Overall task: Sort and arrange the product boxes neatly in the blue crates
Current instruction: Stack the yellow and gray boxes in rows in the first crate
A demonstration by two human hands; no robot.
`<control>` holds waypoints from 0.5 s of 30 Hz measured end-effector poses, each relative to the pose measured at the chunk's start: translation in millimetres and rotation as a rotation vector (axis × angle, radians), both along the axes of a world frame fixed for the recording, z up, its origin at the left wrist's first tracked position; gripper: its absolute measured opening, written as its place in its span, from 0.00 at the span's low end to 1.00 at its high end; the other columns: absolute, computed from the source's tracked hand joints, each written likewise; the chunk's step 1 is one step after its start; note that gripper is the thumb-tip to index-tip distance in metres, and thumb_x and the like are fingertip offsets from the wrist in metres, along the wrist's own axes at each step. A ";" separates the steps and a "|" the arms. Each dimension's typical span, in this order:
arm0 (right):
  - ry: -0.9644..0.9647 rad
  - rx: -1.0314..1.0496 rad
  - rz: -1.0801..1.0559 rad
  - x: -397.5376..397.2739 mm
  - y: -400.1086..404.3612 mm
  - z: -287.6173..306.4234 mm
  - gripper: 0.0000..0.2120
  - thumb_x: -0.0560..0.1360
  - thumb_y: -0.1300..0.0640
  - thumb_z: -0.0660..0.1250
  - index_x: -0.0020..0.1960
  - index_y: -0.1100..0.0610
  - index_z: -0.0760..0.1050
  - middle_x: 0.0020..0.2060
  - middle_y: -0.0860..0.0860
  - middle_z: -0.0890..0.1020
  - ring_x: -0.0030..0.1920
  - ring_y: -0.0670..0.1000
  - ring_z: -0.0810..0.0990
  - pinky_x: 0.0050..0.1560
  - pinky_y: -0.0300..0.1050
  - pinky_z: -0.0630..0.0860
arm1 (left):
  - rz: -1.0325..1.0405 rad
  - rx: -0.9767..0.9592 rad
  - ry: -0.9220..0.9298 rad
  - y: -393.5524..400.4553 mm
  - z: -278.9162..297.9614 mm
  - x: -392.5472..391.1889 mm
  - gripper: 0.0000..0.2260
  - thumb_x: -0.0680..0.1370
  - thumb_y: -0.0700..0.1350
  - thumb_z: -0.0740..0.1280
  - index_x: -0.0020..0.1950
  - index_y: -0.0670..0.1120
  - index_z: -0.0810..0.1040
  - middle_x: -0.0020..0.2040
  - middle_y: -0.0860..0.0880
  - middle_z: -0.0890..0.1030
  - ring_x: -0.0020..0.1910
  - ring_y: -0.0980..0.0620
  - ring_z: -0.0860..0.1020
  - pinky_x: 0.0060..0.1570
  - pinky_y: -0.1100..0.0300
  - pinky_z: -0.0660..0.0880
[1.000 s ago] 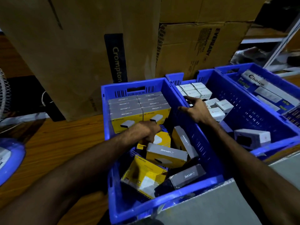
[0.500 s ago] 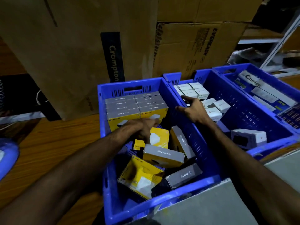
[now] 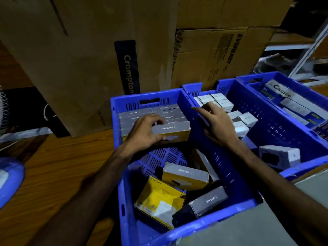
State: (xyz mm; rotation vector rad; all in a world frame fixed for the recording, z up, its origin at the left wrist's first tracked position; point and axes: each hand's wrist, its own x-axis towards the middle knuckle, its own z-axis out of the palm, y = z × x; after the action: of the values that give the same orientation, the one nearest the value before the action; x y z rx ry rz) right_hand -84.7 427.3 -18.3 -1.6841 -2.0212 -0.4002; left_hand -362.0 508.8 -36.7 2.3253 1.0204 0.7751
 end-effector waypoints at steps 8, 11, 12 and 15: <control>-0.172 -0.268 0.114 -50.1 -0.7 21.5 0.20 0.76 0.41 0.68 0.63 0.50 0.75 0.50 0.53 0.69 0.49 0.55 0.73 0.38 0.46 0.64 | -0.023 0.009 -0.072 4.2 1.6 4.9 0.21 0.65 0.44 0.84 0.55 0.53 0.83 0.52 0.57 0.82 0.51 0.57 0.78 0.50 0.66 0.71; -0.189 -0.367 0.129 -51.3 10.2 34.8 0.20 0.75 0.41 0.70 0.61 0.51 0.75 0.51 0.52 0.73 0.53 0.57 0.76 0.40 0.51 0.72 | -0.030 0.013 -0.142 0.0 2.4 5.4 0.21 0.66 0.44 0.84 0.56 0.52 0.84 0.54 0.57 0.82 0.55 0.56 0.78 0.54 0.63 0.75; -0.171 -0.391 0.138 -50.1 12.7 39.6 0.20 0.75 0.42 0.70 0.63 0.52 0.76 0.53 0.52 0.75 0.54 0.57 0.77 0.44 0.53 0.75 | -0.021 0.012 -0.174 -1.2 3.6 4.4 0.20 0.66 0.45 0.84 0.56 0.52 0.85 0.54 0.57 0.83 0.56 0.56 0.78 0.55 0.61 0.76; -0.142 -0.449 0.150 -40.4 19.8 51.4 0.20 0.74 0.44 0.72 0.62 0.53 0.77 0.55 0.53 0.78 0.55 0.58 0.79 0.49 0.57 0.77 | 0.047 -0.003 -0.271 -7.2 10.4 -2.5 0.22 0.67 0.48 0.83 0.60 0.54 0.84 0.54 0.60 0.82 0.56 0.56 0.78 0.52 0.59 0.77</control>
State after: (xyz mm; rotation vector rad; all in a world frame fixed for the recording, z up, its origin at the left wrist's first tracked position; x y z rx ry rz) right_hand -125.2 447.1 33.1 -1.7747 -2.4618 -0.0100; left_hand -364.5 501.5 -26.3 2.1265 0.9564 1.0725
